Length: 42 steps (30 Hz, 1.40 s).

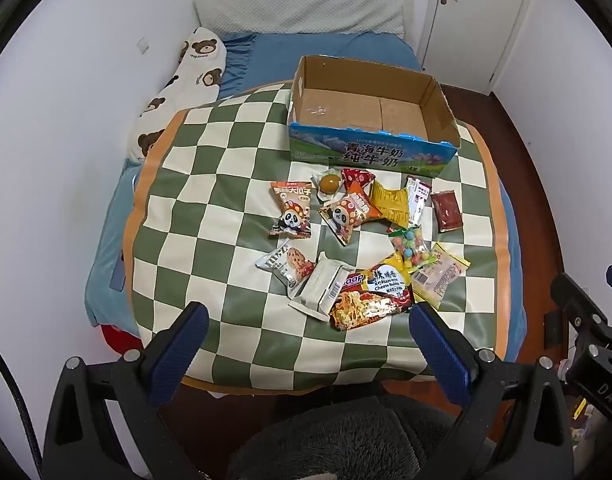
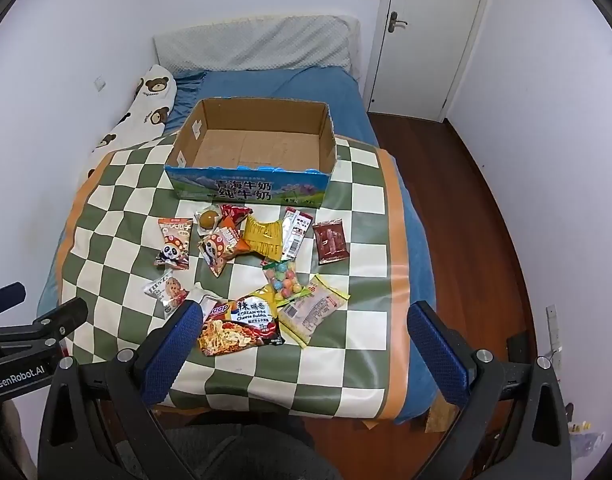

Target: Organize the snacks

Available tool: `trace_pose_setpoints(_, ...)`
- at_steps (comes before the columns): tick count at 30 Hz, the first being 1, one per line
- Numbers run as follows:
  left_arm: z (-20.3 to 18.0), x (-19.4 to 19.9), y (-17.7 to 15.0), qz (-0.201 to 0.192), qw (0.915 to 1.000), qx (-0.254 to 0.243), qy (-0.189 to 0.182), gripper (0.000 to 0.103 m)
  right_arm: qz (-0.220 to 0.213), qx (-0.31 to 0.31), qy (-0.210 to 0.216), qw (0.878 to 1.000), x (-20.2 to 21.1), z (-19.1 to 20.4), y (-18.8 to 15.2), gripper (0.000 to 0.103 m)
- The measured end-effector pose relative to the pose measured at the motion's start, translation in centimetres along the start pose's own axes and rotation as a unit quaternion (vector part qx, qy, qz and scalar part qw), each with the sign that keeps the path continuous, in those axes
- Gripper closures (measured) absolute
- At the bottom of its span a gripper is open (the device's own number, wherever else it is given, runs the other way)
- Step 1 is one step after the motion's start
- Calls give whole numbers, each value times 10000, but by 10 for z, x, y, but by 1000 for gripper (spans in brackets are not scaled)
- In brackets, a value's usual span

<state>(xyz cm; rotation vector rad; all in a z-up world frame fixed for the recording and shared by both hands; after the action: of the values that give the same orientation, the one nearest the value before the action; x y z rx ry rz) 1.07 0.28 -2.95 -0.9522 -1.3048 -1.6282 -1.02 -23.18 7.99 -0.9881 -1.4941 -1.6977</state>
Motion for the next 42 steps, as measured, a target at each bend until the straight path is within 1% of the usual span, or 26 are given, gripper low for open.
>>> trace_pose_setpoints(2, -2, 0, 1, 2, 10000, -7, 35, 0, 10, 0, 22, 10000, 0, 0, 0, 0)
trace_pose_setpoints(4, -3, 0, 3, 15, 10000, -22, 22, 0, 105, 25, -62, 9999, -1, 1, 1, 0)
trace_pose_setpoints(12, -8, 1, 9, 61, 9998, -168, -46, 0, 115, 30, -46, 9999, -1, 3, 2, 0)
trace_pose_setpoints(42, -10, 2, 14, 74, 9998, -158, -85, 0, 119, -19, 23, 9999, 2, 3, 6, 0)
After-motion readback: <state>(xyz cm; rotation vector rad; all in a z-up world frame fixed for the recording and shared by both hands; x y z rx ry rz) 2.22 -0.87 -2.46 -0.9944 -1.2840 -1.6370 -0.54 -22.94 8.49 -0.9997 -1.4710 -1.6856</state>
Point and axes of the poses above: each gripper's, at about its wrist camera, not at the fingertips, and x roughly against the way its jaws point, z to its left, y to its top, the point moved 3 cm from there along -x, roughly the way its jaws point, and after that the axes turned 9 degrees about y, right-handed, at the moved point
